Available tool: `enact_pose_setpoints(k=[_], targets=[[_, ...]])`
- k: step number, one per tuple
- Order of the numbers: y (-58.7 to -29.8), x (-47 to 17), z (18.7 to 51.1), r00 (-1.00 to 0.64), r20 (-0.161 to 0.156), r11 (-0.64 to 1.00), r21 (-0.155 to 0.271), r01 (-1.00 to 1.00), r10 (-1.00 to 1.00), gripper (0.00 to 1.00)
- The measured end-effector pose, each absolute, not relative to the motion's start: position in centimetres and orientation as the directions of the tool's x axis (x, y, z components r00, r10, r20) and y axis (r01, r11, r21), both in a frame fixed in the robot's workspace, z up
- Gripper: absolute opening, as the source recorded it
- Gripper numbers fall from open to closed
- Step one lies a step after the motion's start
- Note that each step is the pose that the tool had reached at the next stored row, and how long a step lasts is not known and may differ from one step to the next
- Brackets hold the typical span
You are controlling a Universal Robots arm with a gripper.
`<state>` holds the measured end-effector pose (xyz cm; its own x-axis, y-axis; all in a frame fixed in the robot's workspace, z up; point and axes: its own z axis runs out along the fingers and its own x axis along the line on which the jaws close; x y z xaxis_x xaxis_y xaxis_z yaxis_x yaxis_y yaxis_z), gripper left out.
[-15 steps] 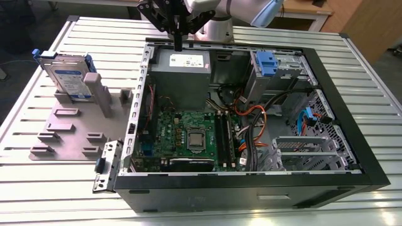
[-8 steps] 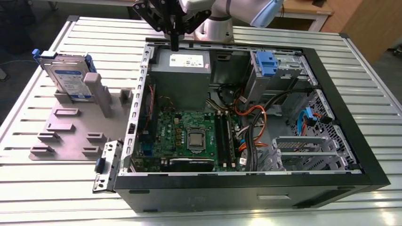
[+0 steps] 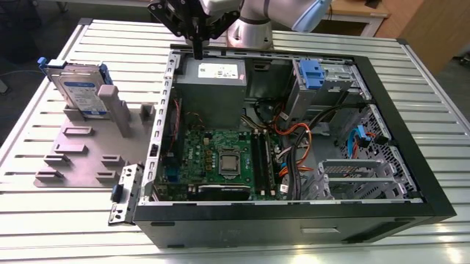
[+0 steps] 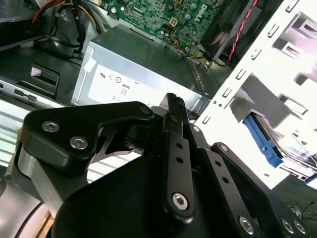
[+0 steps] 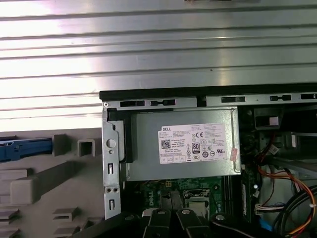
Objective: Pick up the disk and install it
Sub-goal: 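Reach for the disk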
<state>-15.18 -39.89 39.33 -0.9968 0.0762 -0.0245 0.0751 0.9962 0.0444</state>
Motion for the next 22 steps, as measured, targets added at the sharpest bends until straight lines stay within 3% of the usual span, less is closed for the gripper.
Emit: enact_pose_setpoints(k=[22], targets=[[-39.9,-16.19,39.33,-0.997,-0.024,0.996,0.044,0.075,0.076,0.11]])
